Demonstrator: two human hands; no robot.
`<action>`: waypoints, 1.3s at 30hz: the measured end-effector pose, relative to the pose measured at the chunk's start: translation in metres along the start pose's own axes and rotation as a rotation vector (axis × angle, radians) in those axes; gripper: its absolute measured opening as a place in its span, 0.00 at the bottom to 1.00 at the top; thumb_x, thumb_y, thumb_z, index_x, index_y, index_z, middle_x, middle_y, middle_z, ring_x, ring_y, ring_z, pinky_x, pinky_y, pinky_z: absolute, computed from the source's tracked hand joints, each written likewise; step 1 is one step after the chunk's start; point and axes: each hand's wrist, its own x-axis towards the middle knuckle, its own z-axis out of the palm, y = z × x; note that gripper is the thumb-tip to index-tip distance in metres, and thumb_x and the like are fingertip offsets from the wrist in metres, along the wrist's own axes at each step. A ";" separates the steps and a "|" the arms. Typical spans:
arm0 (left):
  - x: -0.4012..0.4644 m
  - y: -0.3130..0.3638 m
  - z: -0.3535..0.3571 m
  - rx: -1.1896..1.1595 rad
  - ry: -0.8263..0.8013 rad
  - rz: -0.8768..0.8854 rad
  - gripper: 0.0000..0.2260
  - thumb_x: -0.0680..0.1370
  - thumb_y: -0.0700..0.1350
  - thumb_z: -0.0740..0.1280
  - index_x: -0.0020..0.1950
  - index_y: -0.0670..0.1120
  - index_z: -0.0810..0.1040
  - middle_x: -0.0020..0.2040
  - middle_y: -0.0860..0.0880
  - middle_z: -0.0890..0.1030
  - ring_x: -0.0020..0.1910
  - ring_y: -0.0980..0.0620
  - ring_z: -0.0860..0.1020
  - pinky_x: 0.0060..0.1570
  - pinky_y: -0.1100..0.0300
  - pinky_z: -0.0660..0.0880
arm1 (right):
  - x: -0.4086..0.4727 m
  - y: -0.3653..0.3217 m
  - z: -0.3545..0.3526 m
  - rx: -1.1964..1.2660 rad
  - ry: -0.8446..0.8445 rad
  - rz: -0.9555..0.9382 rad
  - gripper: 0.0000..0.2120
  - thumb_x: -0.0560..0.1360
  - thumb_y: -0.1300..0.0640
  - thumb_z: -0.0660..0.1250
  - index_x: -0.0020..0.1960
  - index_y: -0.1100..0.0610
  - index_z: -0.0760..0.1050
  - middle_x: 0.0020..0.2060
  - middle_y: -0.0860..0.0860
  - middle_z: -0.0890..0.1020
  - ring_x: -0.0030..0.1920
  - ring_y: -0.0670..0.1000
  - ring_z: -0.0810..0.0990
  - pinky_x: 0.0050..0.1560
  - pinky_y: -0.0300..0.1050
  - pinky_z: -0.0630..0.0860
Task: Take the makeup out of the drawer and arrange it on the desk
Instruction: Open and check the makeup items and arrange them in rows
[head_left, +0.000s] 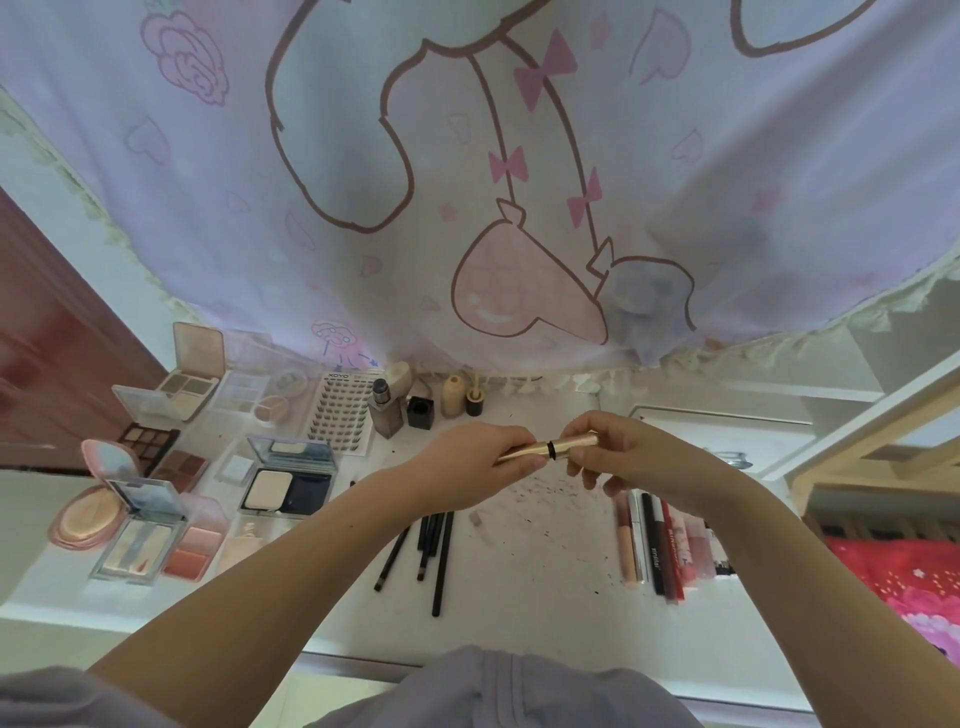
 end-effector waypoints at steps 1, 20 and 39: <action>0.000 0.000 0.000 -0.001 0.001 0.002 0.12 0.81 0.55 0.56 0.54 0.51 0.74 0.33 0.55 0.71 0.29 0.60 0.68 0.29 0.67 0.61 | 0.000 0.000 0.000 0.007 0.007 0.015 0.09 0.79 0.52 0.61 0.50 0.57 0.76 0.33 0.47 0.80 0.32 0.44 0.76 0.35 0.37 0.71; -0.003 -0.005 -0.001 0.045 0.003 0.020 0.12 0.80 0.57 0.57 0.56 0.54 0.74 0.33 0.57 0.72 0.30 0.61 0.69 0.29 0.68 0.61 | 0.002 -0.005 0.002 -0.053 -0.011 0.051 0.15 0.80 0.47 0.58 0.43 0.54 0.76 0.28 0.45 0.78 0.26 0.42 0.71 0.31 0.35 0.68; -0.020 -0.069 0.003 -0.268 -0.217 -0.238 0.07 0.82 0.50 0.55 0.51 0.51 0.70 0.38 0.52 0.72 0.35 0.57 0.70 0.37 0.65 0.68 | -0.002 0.035 -0.028 -0.101 0.113 0.136 0.04 0.79 0.57 0.61 0.54 0.54 0.72 0.46 0.49 0.82 0.41 0.45 0.78 0.40 0.39 0.74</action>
